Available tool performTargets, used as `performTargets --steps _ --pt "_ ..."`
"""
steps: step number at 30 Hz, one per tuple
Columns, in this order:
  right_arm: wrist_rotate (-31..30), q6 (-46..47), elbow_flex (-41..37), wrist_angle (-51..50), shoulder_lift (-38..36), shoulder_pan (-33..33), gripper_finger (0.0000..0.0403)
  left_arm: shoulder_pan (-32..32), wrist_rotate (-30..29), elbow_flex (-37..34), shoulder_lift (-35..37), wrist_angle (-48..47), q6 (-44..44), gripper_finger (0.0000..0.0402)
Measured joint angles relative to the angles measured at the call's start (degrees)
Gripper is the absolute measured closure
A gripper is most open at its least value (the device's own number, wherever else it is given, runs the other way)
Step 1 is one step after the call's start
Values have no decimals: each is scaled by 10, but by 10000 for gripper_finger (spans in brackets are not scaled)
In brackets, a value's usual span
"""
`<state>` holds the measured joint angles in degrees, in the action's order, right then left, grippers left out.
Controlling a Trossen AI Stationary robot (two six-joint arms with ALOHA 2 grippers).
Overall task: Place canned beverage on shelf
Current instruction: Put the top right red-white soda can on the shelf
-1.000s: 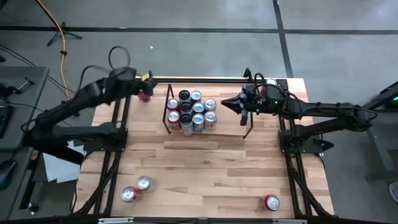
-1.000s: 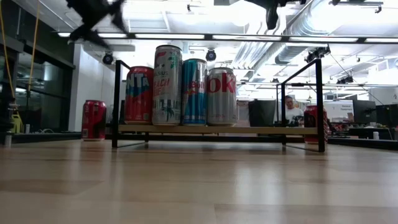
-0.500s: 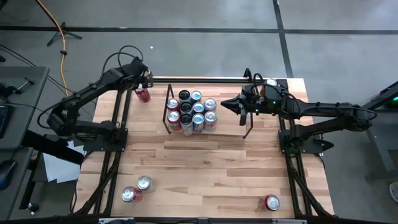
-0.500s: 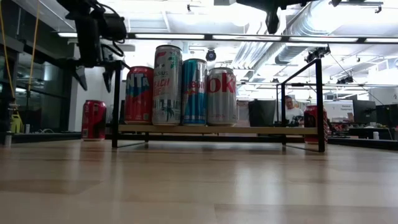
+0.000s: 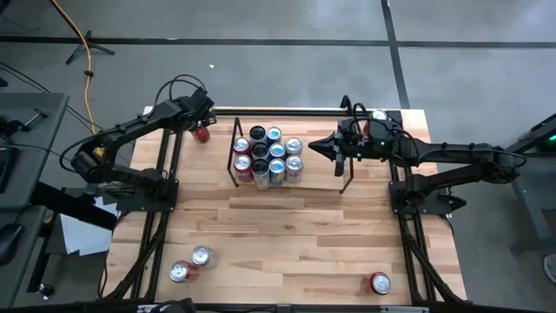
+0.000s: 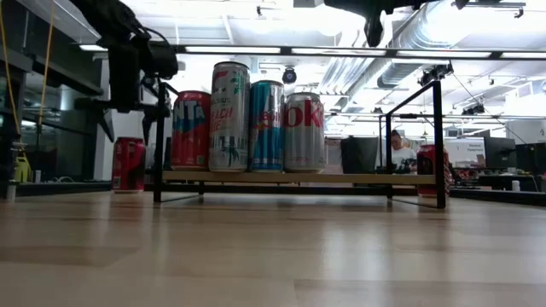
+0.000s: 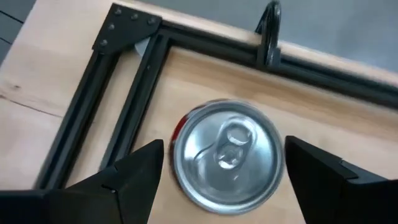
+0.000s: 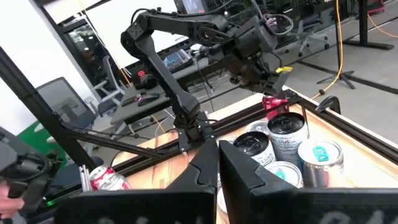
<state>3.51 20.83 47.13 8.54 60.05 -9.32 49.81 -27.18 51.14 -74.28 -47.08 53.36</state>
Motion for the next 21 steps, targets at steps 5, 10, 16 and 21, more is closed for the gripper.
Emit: performTargets --steps 5,10,16,21 --pt "0 -3 0 -2 0 0 402 -3 -4 -31 0 62 5 119" --pt "0 -3 0 -2 0 0 402 -3 -3 -47 1 86 20 119" --pt "1 -3 0 -9 0 0 402 -5 9 -54 1 98 20 119" --pt "1 -3 0 -11 0 0 402 -7 25 -54 -1 110 -2 119"
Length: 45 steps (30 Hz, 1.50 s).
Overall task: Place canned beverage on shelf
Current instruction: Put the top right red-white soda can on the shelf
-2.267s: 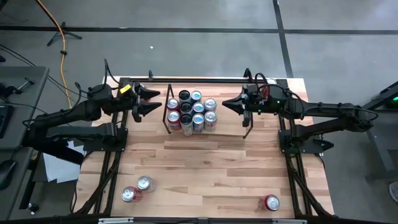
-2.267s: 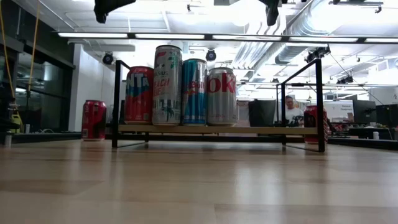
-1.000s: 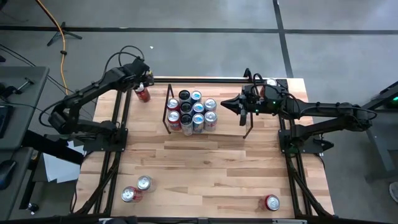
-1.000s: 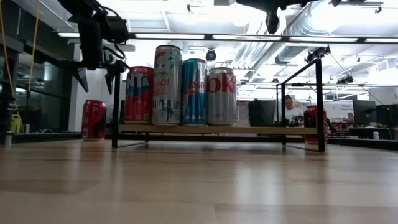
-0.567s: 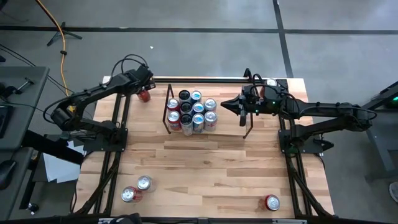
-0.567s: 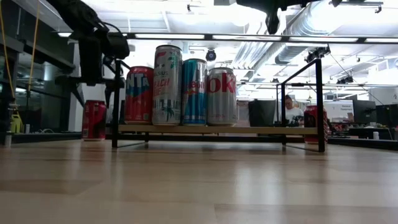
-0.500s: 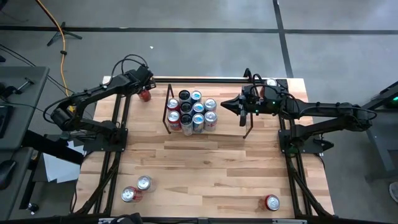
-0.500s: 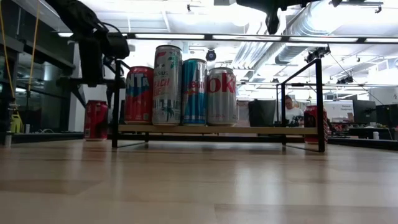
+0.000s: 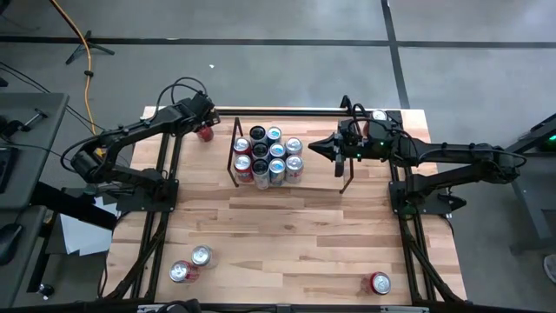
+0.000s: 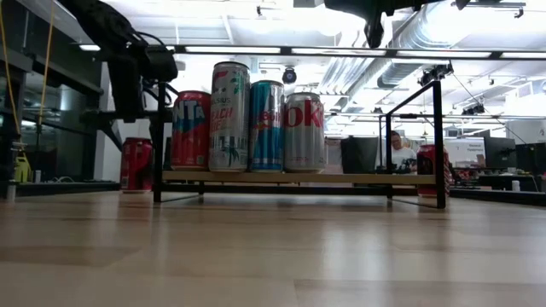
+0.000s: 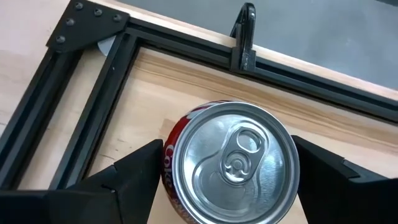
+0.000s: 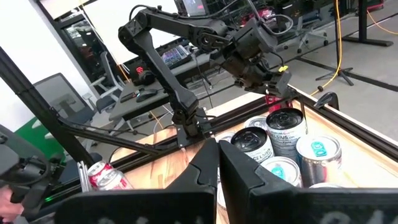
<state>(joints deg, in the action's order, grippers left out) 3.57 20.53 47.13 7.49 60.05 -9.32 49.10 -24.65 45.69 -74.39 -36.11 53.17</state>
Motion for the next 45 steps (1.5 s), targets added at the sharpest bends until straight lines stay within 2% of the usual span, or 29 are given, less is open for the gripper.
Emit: performTargets --steps 13,22,25,29,37,40,45 --pt "0 2 0 0 0 0 402 -6 -6 1 -40 -5 -38 119" --pt "0 4 0 0 0 0 402 -8 -8 -1 -41 0 -53 120" --pt "0 4 0 0 0 0 402 -9 -7 -2 -36 0 -66 132" --pt "0 4 0 0 0 0 402 -10 10 -5 -5 -12 -73 169" --pt "0 4 0 0 0 0 402 -10 3 2 113 -10 -89 170" --pt "0 1 0 0 0 0 402 -17 35 37 154 -3 -126 170" --pt "0 -9 0 3 -1 0 402 -53 66 143 179 -5 -205 170"
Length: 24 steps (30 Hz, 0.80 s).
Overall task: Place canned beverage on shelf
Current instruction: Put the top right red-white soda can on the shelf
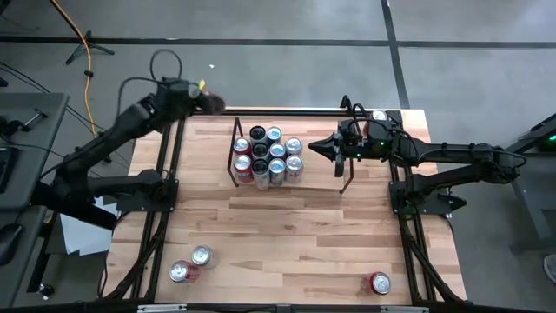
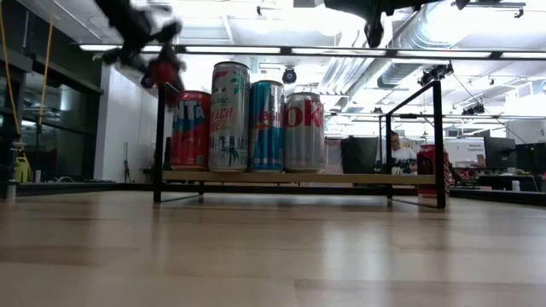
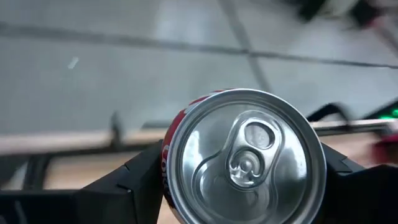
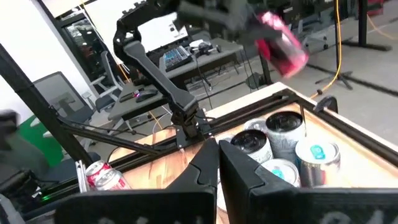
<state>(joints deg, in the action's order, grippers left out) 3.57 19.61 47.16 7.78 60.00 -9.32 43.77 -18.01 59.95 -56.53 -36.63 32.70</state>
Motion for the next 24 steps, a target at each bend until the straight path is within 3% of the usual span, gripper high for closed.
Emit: performTargets --steps 4,11,24 --pt "0 -6 0 12 -7 0 402 -43 2 107 -20 7 -78 170" --pt "-14 -24 0 28 -35 0 402 -151 33 257 -120 6 -187 170" --pt "-16 -32 0 37 -61 0 402 -319 77 336 -323 71 -320 170"
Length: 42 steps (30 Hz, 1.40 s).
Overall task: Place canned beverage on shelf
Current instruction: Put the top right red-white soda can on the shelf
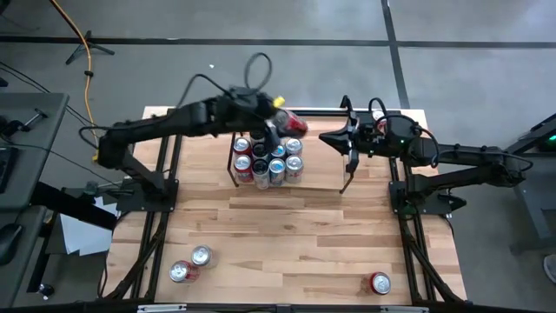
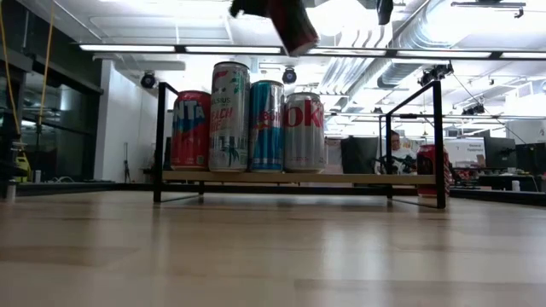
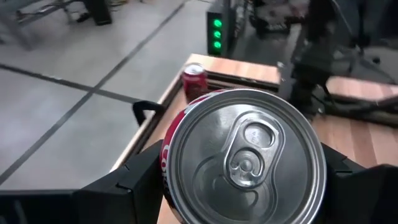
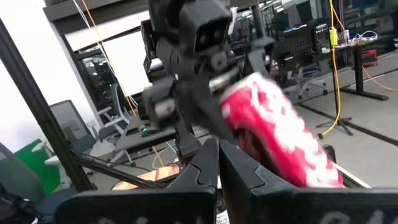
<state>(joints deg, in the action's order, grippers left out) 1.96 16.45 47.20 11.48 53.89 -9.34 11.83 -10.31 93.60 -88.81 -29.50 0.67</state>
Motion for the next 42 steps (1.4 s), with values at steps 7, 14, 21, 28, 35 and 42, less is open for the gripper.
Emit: performTargets --steps 7,14,21,28,35,42 --pt "11 31 2 29 0 0 370 -20 21 19 -25 -3 -14 168" --pt "-26 15 94 -111 28 0 196 -15 25 19 -4 -23 -14 168" --pt "-46 -25 248 -317 124 0 55 -13 27 19 22 -41 -14 168" --pt "-34 -169 384 -450 230 13 34 -13 56 20 31 -59 -8 168" --pt "-36 -219 455 -477 312 12 34 -15 69 20 32 -60 6 168" --pt "-35 -219 481 -481 357 12 36 -15 82 20 32 -58 6 167"
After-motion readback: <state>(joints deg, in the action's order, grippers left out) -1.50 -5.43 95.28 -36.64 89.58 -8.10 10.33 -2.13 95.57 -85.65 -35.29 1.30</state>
